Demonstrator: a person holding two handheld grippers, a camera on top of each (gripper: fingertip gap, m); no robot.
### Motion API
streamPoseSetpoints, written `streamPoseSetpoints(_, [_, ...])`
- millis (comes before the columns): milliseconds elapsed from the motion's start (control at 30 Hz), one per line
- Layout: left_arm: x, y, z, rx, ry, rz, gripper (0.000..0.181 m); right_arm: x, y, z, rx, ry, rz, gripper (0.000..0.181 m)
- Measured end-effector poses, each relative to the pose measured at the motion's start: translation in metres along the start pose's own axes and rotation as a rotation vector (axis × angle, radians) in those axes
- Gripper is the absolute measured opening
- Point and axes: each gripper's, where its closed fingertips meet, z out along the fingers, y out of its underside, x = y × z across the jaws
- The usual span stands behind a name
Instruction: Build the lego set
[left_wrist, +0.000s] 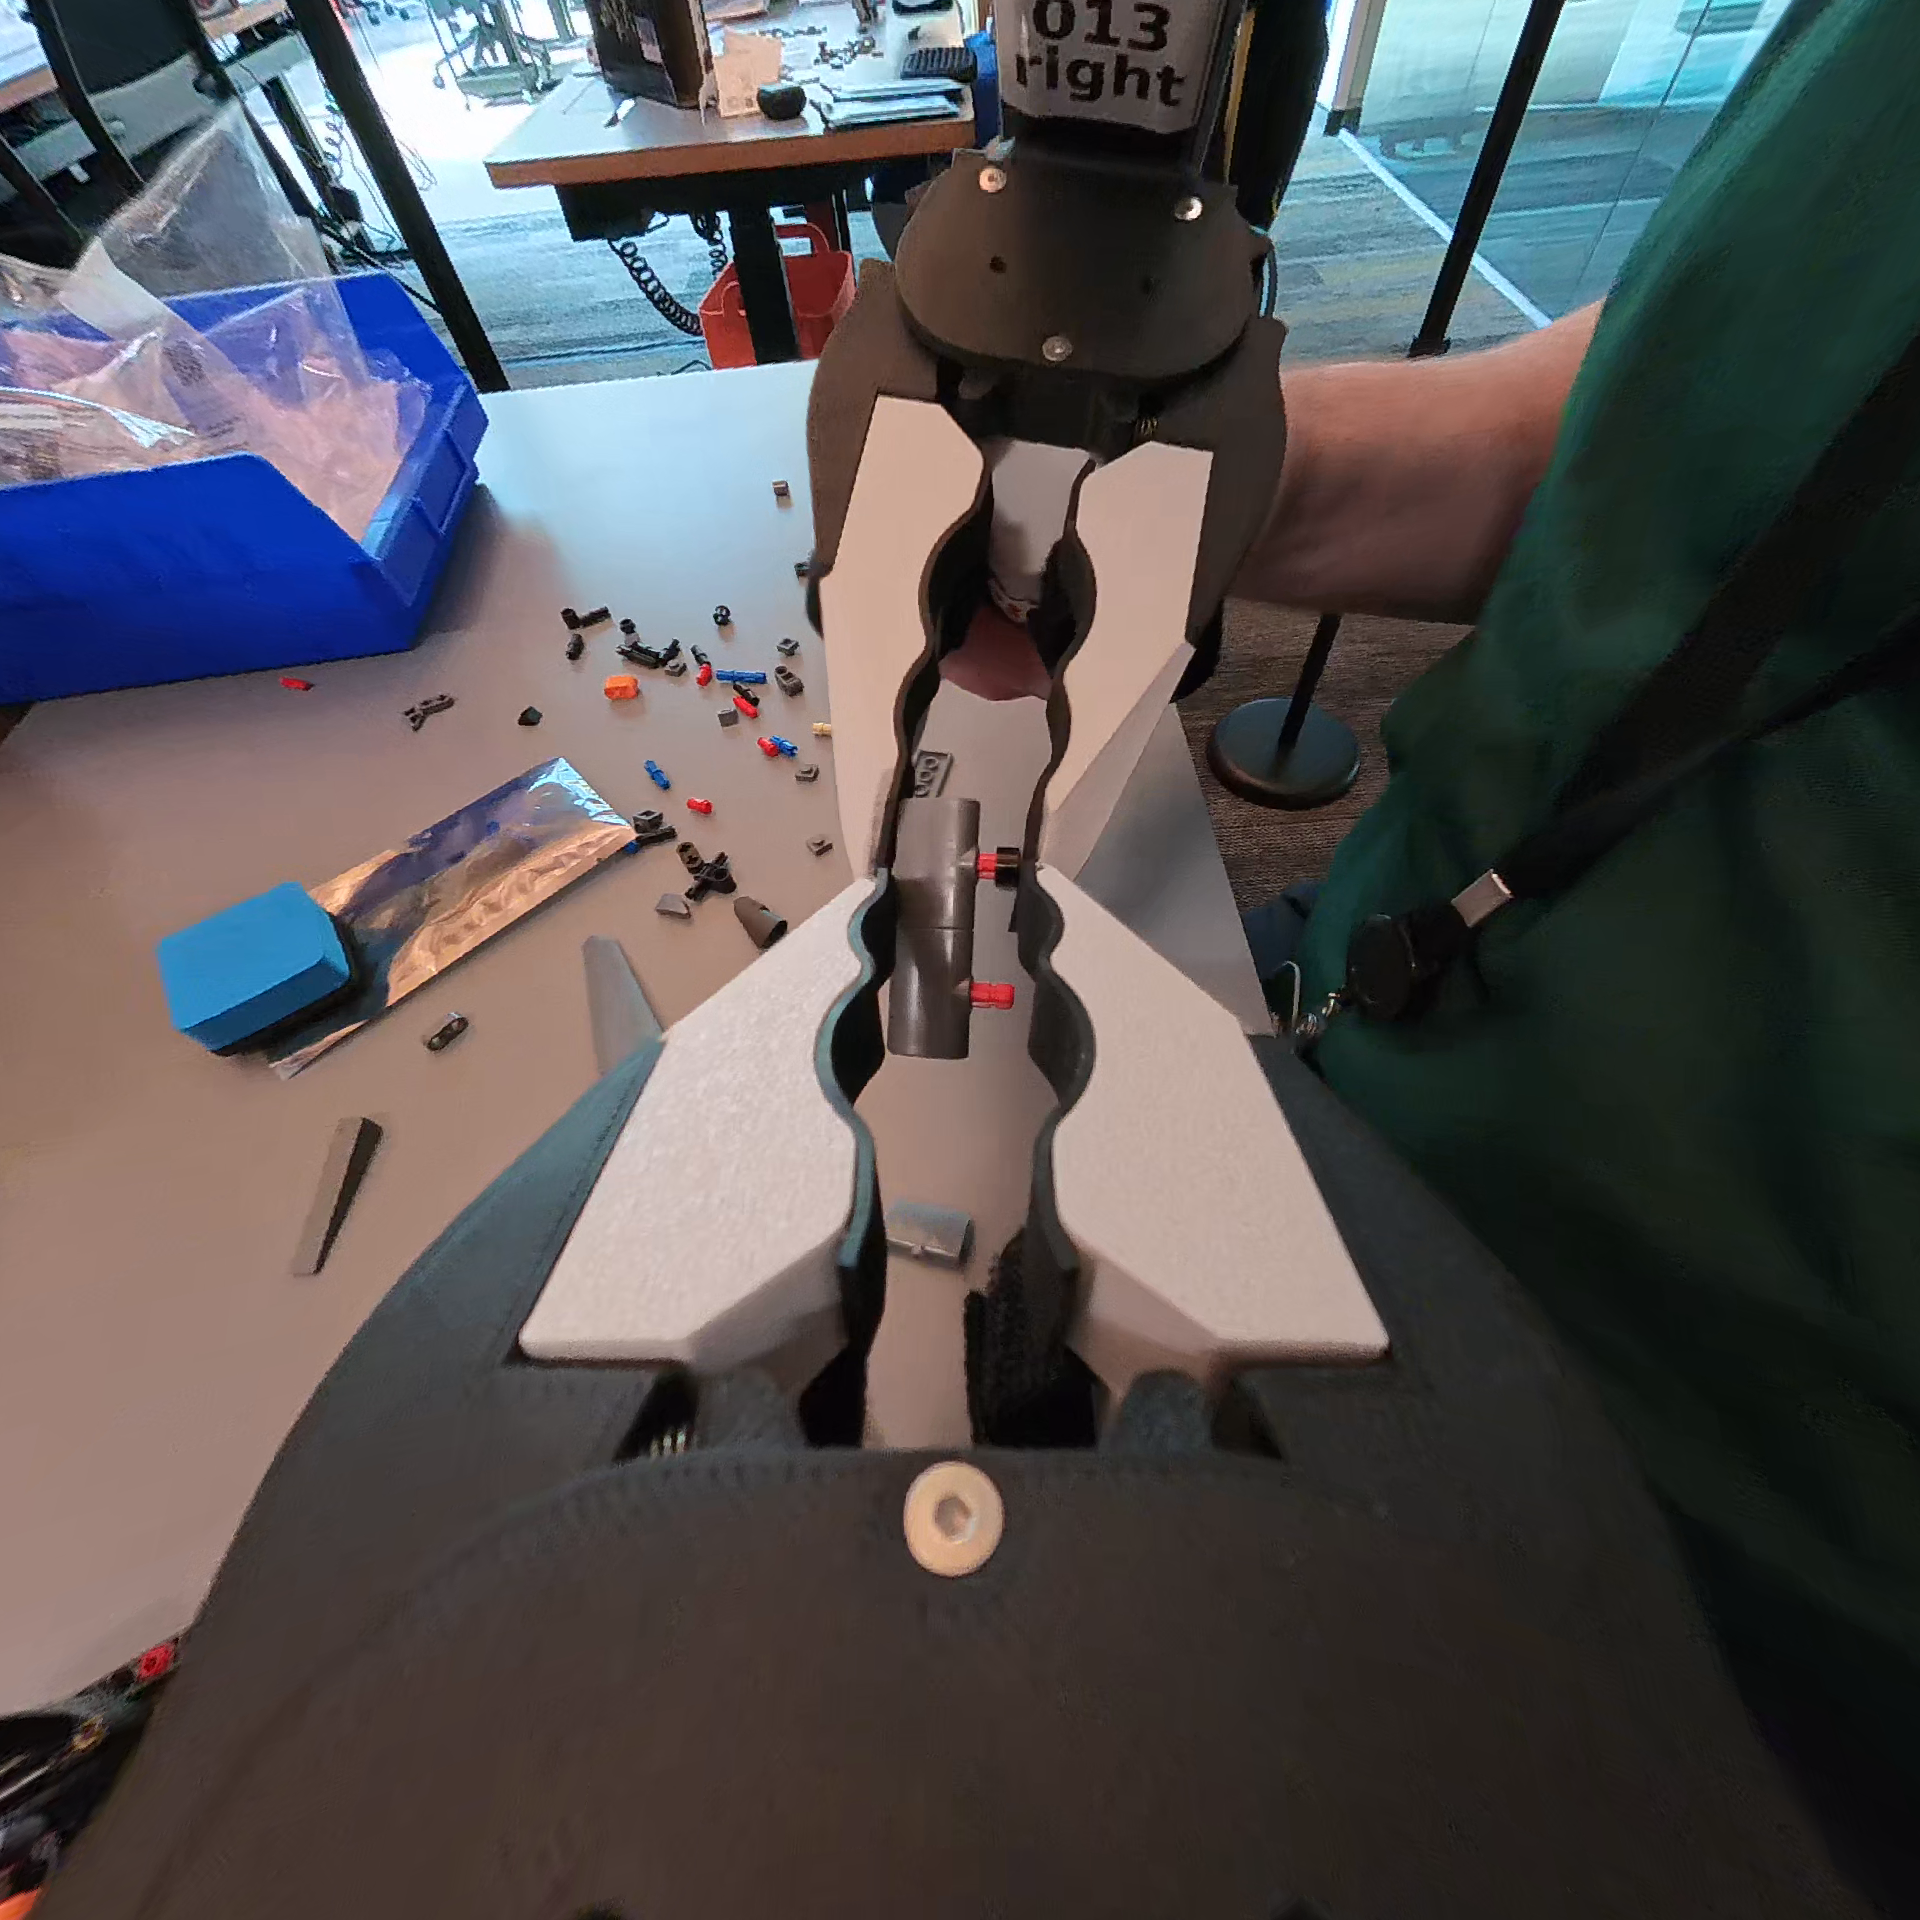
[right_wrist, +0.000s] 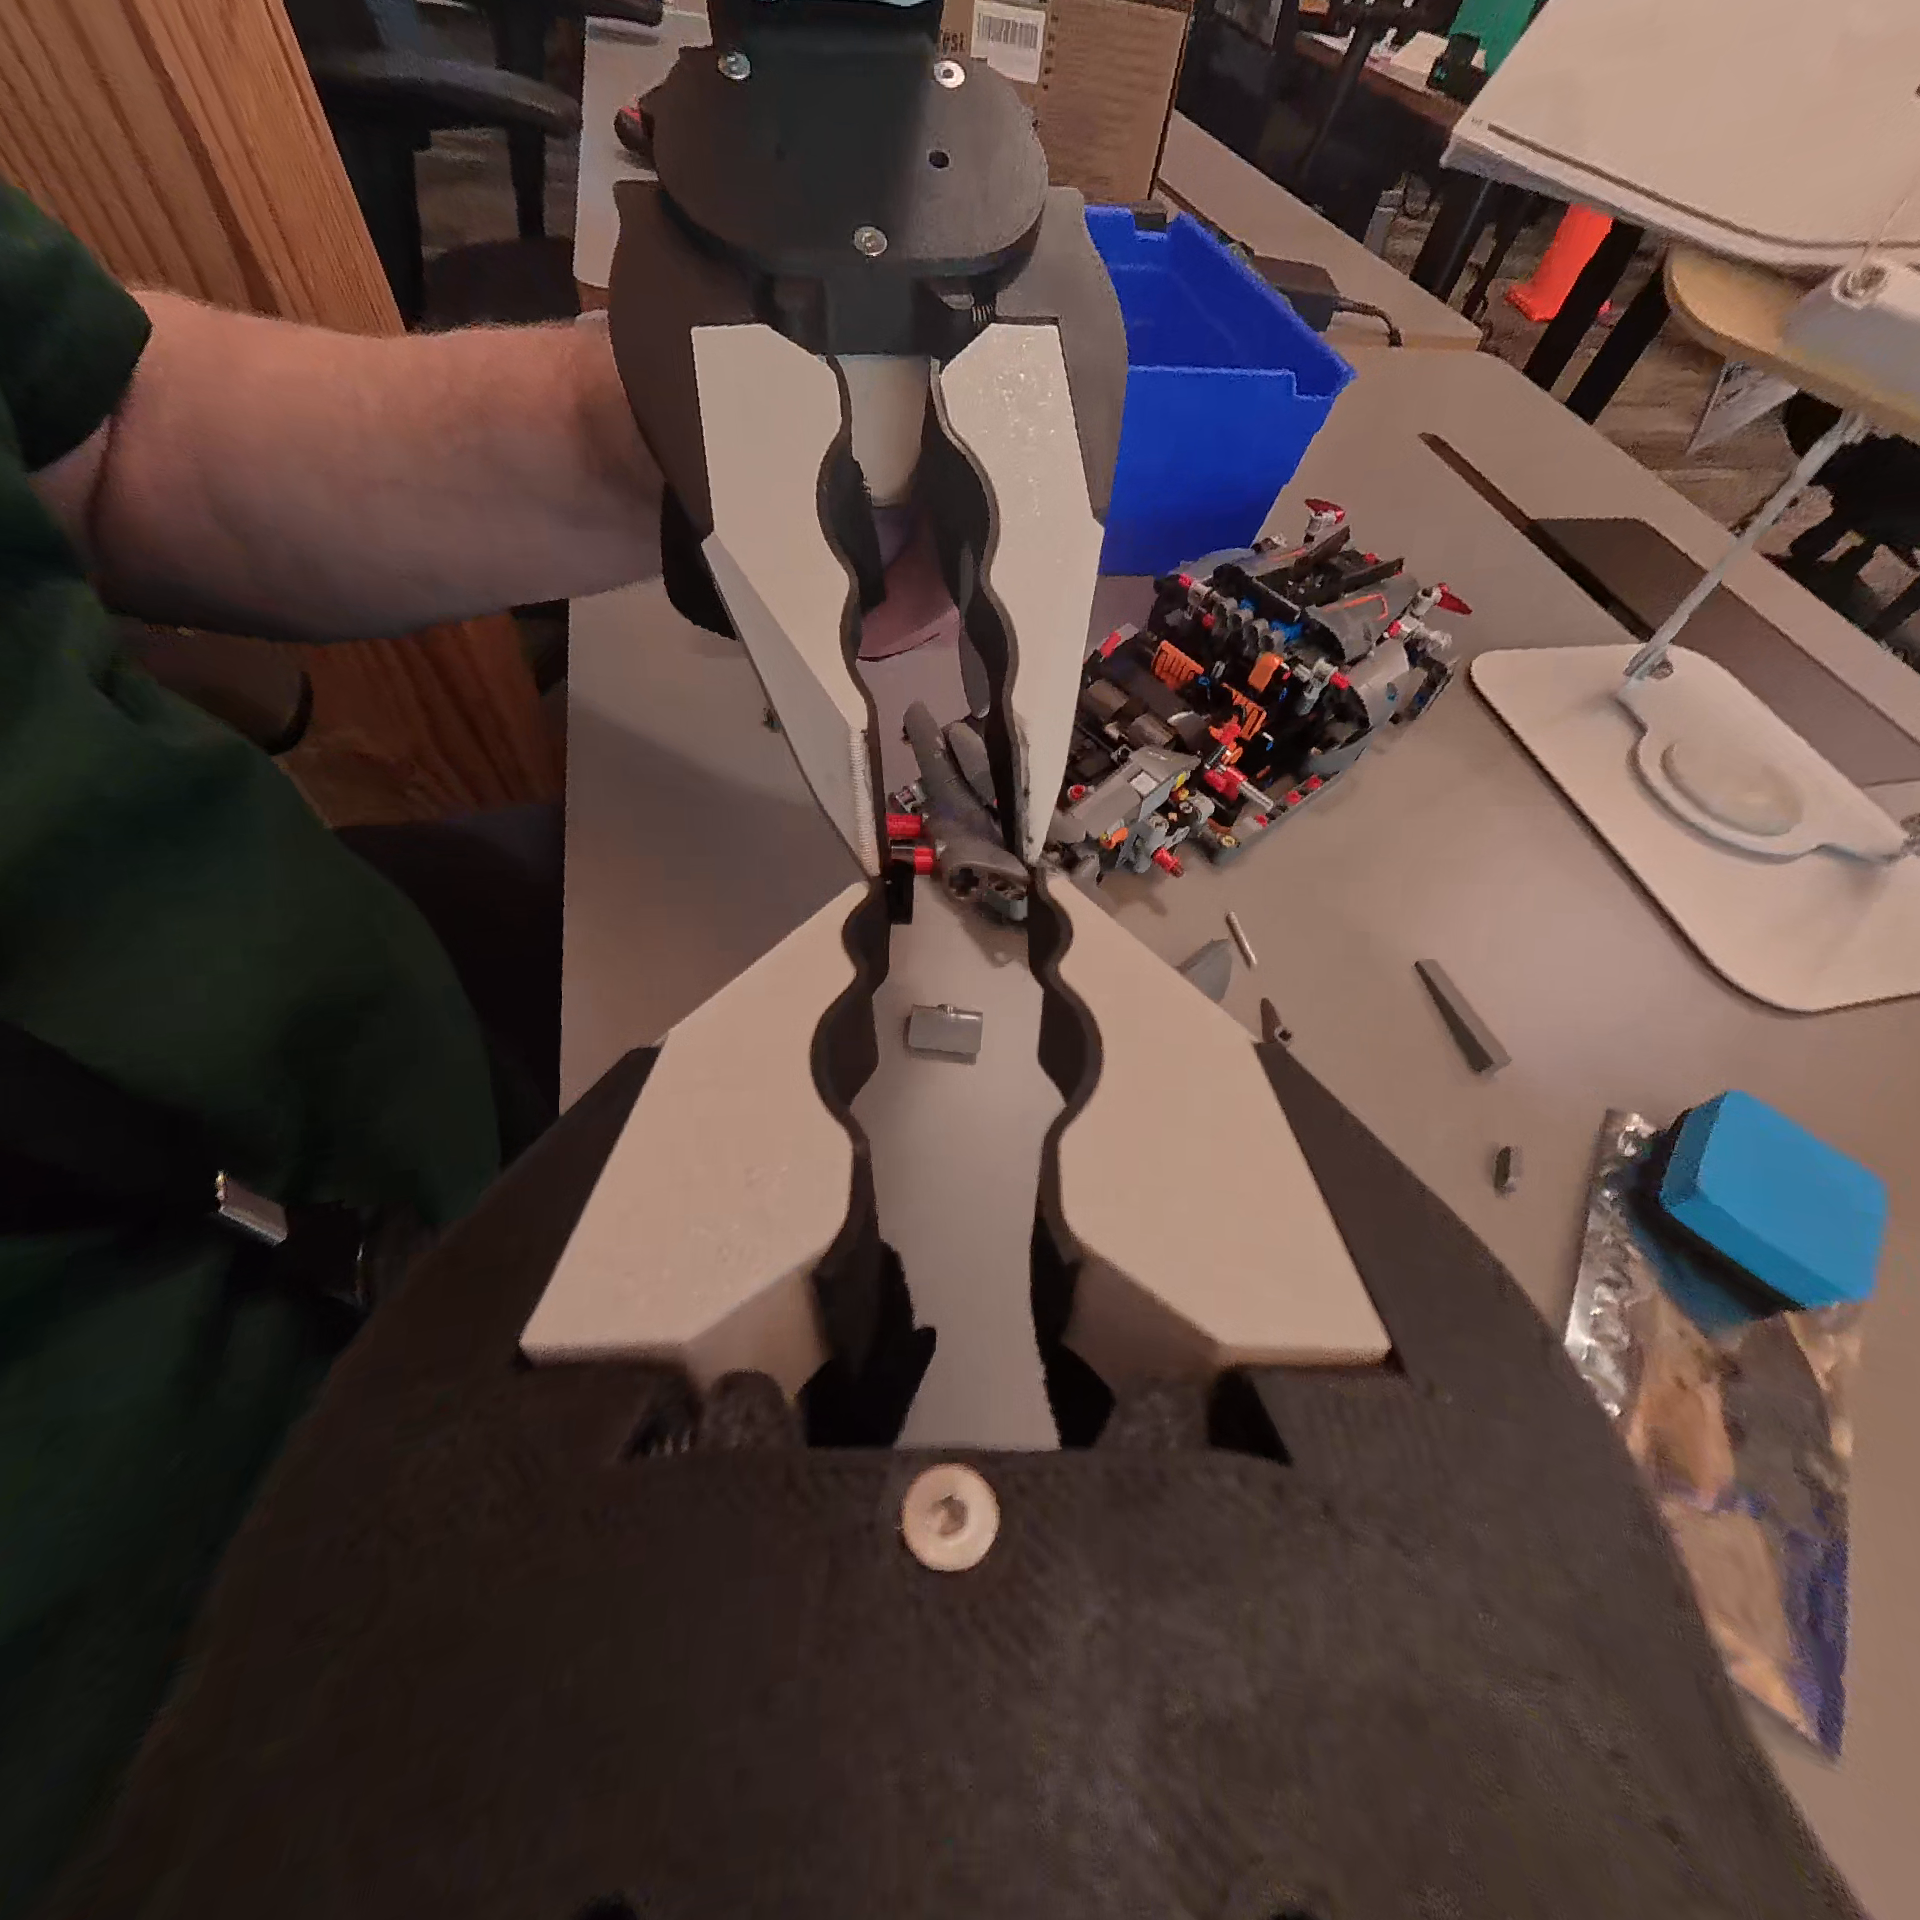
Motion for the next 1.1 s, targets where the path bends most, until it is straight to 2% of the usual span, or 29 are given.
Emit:
streamPoseSetpoints(233, [-0.010,-0.002,-0.017,-0.006,-0.041,0.022,0.020,0.014,-0.015,0.011,0.005,0.034,-0.043,0.039])
streamPoseSetpoints(433, [-0.022,-0.003,-0.027,-0.005,-0.063,0.038,0.021,0.018,-0.024,0.021,-0.001,0.025,-0.105,0.026])
streamPoseSetpoints(1100, [-0.047,-0.017,-0.035,-0.025,-0.080,0.117,0.021,0.042,-0.040,0.022,0.087,0.012,-0.092,0.023])
